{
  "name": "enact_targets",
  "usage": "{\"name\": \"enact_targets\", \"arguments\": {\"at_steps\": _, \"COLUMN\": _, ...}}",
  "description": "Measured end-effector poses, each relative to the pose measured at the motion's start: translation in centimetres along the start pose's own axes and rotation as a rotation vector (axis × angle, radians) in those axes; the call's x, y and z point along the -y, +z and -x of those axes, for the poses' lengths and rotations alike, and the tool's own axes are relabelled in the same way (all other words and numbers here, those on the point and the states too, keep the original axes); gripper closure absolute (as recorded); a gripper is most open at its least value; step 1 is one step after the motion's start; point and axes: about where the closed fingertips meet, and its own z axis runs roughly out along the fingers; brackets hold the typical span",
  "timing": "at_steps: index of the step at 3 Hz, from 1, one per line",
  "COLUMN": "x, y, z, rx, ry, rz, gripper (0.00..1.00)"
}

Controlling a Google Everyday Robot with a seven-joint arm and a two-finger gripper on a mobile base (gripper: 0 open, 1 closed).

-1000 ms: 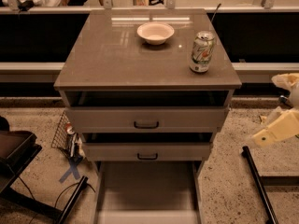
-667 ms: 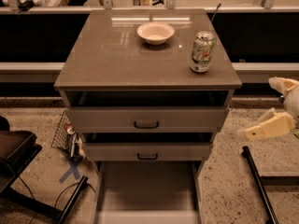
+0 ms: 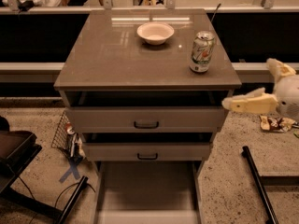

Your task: Pick 7up can

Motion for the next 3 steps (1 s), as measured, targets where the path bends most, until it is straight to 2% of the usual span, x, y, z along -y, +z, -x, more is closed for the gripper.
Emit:
{"name": "enact_targets", "arguments": {"at_steps": 2, "x": -0.4, "y": 0.7, "z": 0.4, "rx": 0.003, "ry": -0.011, "rz": -0.013, "gripper": 0.0}}
{"name": "enact_targets", "arguments": {"at_steps": 3, "x": 2.5, "y": 4.5, "z": 0.9, "rx": 0.075, "ry": 0.025, "rz": -0.036, "gripper": 0.0}}
